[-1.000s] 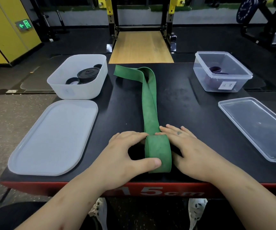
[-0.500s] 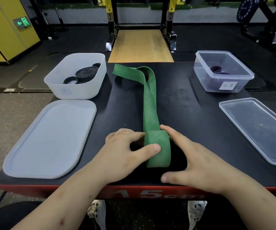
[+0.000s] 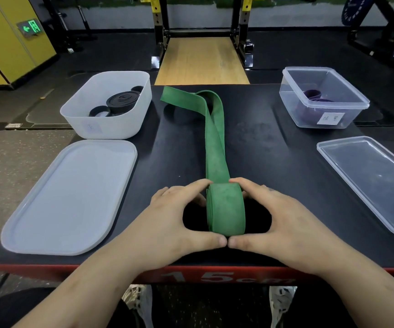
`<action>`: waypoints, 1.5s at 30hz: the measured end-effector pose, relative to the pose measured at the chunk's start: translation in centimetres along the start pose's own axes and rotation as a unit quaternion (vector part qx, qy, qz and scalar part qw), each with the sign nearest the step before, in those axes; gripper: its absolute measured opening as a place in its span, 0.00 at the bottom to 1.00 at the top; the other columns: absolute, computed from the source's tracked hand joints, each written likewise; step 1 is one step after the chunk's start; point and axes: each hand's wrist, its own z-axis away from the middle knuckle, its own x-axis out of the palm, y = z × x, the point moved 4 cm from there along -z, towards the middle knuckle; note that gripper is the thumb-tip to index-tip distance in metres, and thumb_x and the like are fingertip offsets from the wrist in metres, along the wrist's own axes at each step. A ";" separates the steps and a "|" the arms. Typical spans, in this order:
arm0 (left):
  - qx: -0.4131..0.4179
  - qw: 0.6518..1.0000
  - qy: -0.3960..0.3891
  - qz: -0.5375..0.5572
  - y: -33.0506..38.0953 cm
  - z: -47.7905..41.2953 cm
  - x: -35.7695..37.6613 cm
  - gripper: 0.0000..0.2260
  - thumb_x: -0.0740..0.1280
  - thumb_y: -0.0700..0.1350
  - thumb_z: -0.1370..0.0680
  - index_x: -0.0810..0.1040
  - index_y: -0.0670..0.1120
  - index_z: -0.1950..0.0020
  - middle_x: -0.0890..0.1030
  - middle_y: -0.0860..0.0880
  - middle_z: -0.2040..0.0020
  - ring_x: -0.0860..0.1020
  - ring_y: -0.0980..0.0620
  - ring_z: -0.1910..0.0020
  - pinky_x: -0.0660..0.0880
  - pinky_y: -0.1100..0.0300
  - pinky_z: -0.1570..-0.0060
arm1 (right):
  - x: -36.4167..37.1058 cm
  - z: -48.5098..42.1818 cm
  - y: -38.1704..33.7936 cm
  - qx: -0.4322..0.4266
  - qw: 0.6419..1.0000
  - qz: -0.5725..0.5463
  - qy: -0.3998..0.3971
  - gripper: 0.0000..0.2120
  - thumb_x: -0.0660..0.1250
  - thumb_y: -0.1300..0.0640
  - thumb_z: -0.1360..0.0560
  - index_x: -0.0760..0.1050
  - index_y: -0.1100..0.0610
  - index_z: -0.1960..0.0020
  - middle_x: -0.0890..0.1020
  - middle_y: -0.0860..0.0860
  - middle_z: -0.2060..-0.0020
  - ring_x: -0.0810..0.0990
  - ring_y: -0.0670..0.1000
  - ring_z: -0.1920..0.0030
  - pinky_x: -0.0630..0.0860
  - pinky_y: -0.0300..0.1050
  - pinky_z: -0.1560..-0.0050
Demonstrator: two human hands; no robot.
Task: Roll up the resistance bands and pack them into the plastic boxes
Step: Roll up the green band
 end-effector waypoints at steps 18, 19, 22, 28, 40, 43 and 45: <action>0.000 0.999 0.027 0.040 0.2 0.4 0.5 0.31 0.72 0.71 0.34 0.68 0.75 0.32 0.76 0.68 0.39 0.68 0.59 0.30 0.67 0.51 0.29 | -0.2 -0.8 0.1 -0.026 1.000 -0.011 0.003 0.43 0.77 0.31 0.35 0.67 0.38 0.24 0.74 0.33 0.35 0.69 0.35 0.30 0.68 0.38 0.30; 0.001 0.999 0.023 0.040 0.1 0.3 0.6 0.30 0.71 0.72 0.34 0.68 0.76 0.33 0.76 0.68 0.39 0.68 0.58 0.30 0.67 0.51 0.30 | -0.2 -0.9 0.0 -0.032 0.999 -0.017 0.005 0.40 0.77 0.31 0.36 0.69 0.36 0.26 0.74 0.32 0.35 0.69 0.35 0.30 0.67 0.36 0.30; -0.003 0.999 0.018 0.040 0.2 0.2 0.8 0.26 0.66 0.75 0.35 0.70 0.78 0.37 0.75 0.67 0.42 0.65 0.60 0.31 0.65 0.52 0.28 | -0.4 -0.9 -0.2 -0.044 0.998 -0.041 -0.001 0.29 0.74 0.30 0.37 0.70 0.23 0.37 0.72 0.30 0.35 0.66 0.34 0.27 0.65 0.34 0.30; 0.016 1.000 0.003 0.002 0.7 0.4 0.8 0.19 0.58 0.78 0.34 0.68 0.79 0.45 0.74 0.66 0.43 0.60 0.70 0.33 0.58 0.56 0.26 | -0.4 -0.8 -0.4 -0.050 0.998 -0.046 -0.018 0.24 0.71 0.27 0.36 0.75 0.23 0.41 0.74 0.30 0.36 0.68 0.36 0.29 0.67 0.40 0.31; 0.049 0.999 -0.004 0.013 0.8 0.6 0.3 0.38 0.75 0.67 0.33 0.66 0.67 0.26 0.70 0.72 0.32 0.58 0.74 0.27 0.43 0.51 0.19 | 0.1 -0.6 -0.4 -0.033 0.997 -0.061 -0.027 0.21 0.66 0.30 0.32 0.77 0.30 0.40 0.76 0.34 0.39 0.72 0.39 0.32 0.70 0.44 0.32; 0.050 0.999 0.001 0.011 0.7 0.0 0.4 0.37 0.71 0.72 0.34 0.68 0.66 0.26 0.70 0.70 0.31 0.60 0.69 0.25 0.46 0.48 0.20 | 0.3 -0.3 0.1 -0.011 0.998 -0.053 0.008 0.32 0.63 0.27 0.31 0.70 0.34 0.29 0.75 0.34 0.38 0.71 0.37 0.31 0.70 0.45 0.31; 0.045 0.999 0.010 0.006 0.5 -0.3 0.4 0.38 0.68 0.74 0.35 0.69 0.65 0.26 0.69 0.69 0.30 0.59 0.68 0.24 0.48 0.48 0.20 | -0.1 -0.2 0.4 -0.003 0.998 -0.054 0.023 0.37 0.63 0.26 0.32 0.64 0.33 0.24 0.74 0.33 0.36 0.69 0.35 0.30 0.68 0.44 0.29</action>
